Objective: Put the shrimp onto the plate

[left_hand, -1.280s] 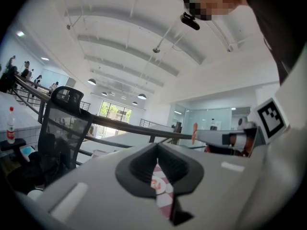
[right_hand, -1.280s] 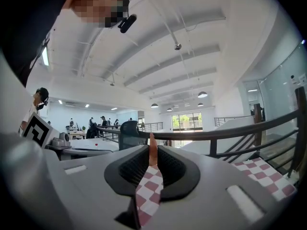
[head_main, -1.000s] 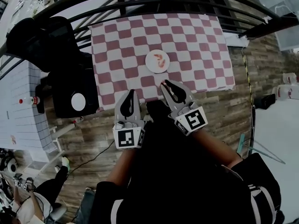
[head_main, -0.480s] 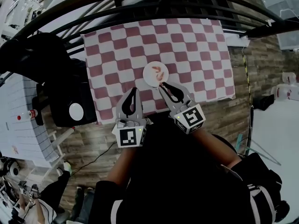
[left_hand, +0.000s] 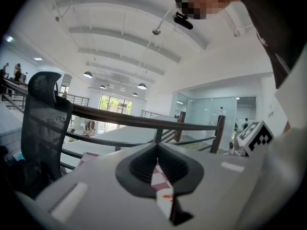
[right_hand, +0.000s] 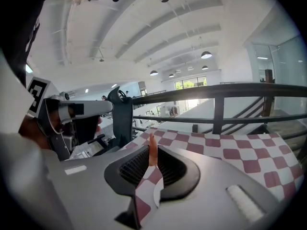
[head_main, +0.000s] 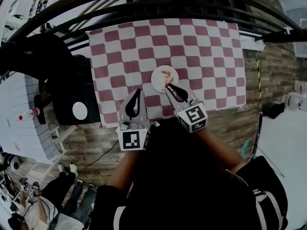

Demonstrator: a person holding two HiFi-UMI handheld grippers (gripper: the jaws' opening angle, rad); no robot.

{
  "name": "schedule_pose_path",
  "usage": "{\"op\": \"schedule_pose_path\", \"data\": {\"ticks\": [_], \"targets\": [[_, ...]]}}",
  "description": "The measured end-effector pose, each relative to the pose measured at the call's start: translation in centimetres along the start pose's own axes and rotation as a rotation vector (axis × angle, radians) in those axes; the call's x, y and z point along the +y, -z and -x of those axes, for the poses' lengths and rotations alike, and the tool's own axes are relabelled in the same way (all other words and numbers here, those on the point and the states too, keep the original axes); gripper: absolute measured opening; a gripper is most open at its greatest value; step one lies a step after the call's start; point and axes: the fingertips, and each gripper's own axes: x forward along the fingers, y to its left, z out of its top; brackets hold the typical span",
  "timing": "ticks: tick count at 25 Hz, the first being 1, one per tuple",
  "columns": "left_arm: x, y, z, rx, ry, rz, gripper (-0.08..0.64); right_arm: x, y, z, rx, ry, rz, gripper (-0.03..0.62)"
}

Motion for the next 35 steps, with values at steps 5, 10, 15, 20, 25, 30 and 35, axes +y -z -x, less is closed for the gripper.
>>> {"op": "schedule_pose_path", "data": {"ticks": [5, 10, 15, 20, 25, 30, 35], "targets": [[0.4, 0.6, -0.5, 0.012, -0.014, 0.013, 0.009, -0.8, 1.9, -2.0, 0.066, -0.025, -0.004, 0.057], [0.6, 1.8, -1.0, 0.039, -0.034, 0.025, 0.009, -1.7, 2.9, -3.1, 0.097, -0.036, -0.009, 0.057], [0.3, 2.1, -2.4, 0.052, -0.024, 0.011, 0.009, -2.8, 3.7, -4.4, 0.123, -0.032, -0.005, 0.057], [0.4, 1.8, -3.5, 0.054, -0.040, 0.006, 0.009, -4.1, 5.0, -5.8, 0.165, -0.029, 0.013, 0.057], [0.5, 2.5, -4.1, 0.087, -0.049, 0.006, 0.009, -4.9, 7.3, -7.1, 0.207, -0.055, 0.010, 0.057], [0.8, 3.1, -4.6, 0.099, -0.060, 0.009, 0.009, -5.5, 9.3, -8.8, 0.253, -0.066, 0.001, 0.057], [0.8, 3.5, -5.0, 0.109, -0.054, 0.006, 0.009, -6.4, 11.6, -10.0, 0.321, -0.046, -0.007, 0.058]]}}
